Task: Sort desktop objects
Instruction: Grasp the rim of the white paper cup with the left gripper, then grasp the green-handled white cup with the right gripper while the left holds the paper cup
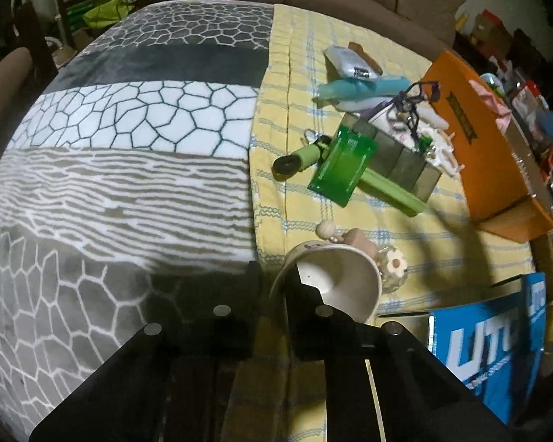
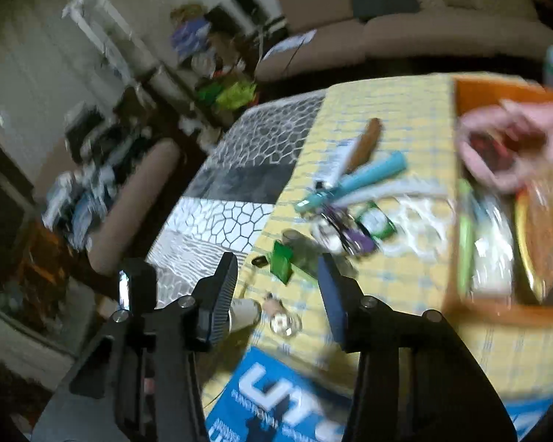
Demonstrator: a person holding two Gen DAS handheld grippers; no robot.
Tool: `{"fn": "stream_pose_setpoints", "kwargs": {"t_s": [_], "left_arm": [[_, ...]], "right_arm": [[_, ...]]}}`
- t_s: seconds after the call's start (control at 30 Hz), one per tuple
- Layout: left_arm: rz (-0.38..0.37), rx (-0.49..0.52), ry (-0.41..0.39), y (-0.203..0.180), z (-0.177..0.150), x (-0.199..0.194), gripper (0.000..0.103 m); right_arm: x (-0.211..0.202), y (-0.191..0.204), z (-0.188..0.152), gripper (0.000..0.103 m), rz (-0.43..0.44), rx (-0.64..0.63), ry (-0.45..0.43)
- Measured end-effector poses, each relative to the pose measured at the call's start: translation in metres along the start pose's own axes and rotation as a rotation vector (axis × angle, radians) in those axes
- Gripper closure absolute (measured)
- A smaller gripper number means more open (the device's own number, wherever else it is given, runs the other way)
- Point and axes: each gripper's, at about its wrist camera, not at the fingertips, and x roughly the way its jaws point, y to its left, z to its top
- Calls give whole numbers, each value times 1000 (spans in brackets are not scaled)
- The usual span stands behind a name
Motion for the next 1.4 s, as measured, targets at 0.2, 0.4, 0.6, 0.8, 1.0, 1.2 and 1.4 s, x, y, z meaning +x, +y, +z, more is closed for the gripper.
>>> {"fn": "stream_pose_setpoints", "kwargs": {"t_s": [0.2, 0.4, 0.6, 0.8, 1.0, 1.2, 1.4], "left_arm": [[-130, -107, 6, 20, 9, -15, 90], [-139, -143, -58, 33, 18, -38, 90], [-177, -162, -40, 41, 21, -33, 90], [-173, -171, -38, 40, 20, -31, 90], [-237, -223, -69, 39, 24, -35, 67], [-245, -181, -96, 19, 30, -38, 59], [-245, -149, -71, 3, 33, -31, 57]], "right_arm": [[90, 40, 72, 57, -41, -198, 302], [174, 18, 74, 58, -192, -168, 500], [154, -17, 51, 58, -194, -121, 525], [90, -49, 34, 57, -190, -46, 475], [48, -55, 54, 57, -161, 2, 322], [70, -56, 65, 53, -154, 29, 322], [104, -59, 50, 47, -181, 9, 350]]}}
